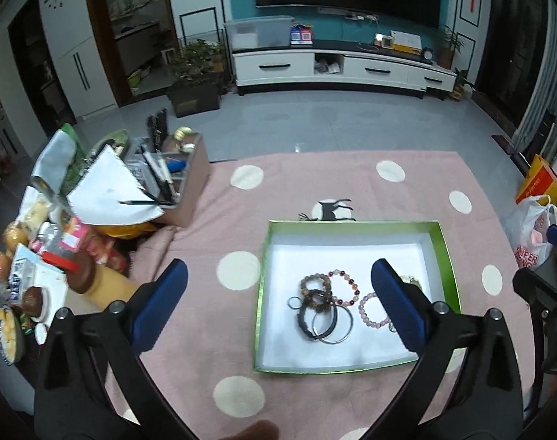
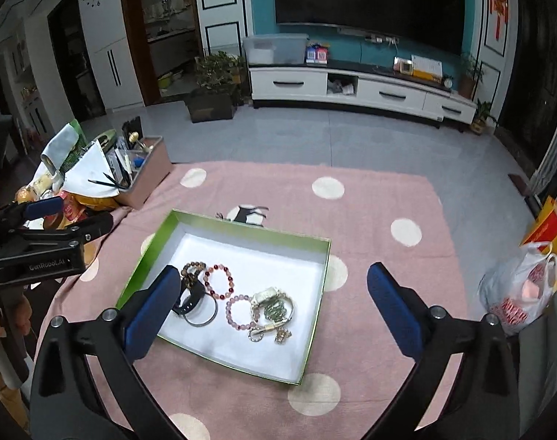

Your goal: Organize jewelry

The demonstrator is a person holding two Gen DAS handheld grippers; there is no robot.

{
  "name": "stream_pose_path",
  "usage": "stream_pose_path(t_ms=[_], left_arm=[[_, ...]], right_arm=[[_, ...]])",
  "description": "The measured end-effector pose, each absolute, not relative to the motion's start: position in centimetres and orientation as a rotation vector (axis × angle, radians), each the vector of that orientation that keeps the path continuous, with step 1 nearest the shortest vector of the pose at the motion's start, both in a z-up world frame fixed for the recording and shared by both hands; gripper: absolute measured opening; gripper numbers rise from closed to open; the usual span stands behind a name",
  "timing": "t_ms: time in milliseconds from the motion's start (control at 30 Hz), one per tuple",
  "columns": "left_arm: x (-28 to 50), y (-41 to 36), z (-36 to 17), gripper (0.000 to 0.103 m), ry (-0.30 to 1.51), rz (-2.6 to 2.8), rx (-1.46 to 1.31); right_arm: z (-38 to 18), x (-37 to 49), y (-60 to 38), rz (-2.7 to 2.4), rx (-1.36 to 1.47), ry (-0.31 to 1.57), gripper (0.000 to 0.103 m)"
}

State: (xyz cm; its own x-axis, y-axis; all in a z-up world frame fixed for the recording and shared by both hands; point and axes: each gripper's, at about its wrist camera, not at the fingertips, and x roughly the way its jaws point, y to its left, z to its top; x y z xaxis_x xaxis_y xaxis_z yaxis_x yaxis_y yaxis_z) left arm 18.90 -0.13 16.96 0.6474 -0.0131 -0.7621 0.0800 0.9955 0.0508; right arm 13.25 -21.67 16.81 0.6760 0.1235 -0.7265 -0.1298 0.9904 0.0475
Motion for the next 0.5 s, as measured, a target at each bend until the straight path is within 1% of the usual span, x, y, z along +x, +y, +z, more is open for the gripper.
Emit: stream_pose_path(t_ms=[167,500], left_arm=[[18.0,0.6,19.0,0.101,0.837,-0.059,0.062],[18.0,0.6,19.4,0.101,0.826,-0.051,0.057]], right_arm=[[18.5,12.9,-20.9,0.143,-0.022,0.792,0.102],[18.1,13.2,-19.9,0.148,-0.03,0.804,0.102]])
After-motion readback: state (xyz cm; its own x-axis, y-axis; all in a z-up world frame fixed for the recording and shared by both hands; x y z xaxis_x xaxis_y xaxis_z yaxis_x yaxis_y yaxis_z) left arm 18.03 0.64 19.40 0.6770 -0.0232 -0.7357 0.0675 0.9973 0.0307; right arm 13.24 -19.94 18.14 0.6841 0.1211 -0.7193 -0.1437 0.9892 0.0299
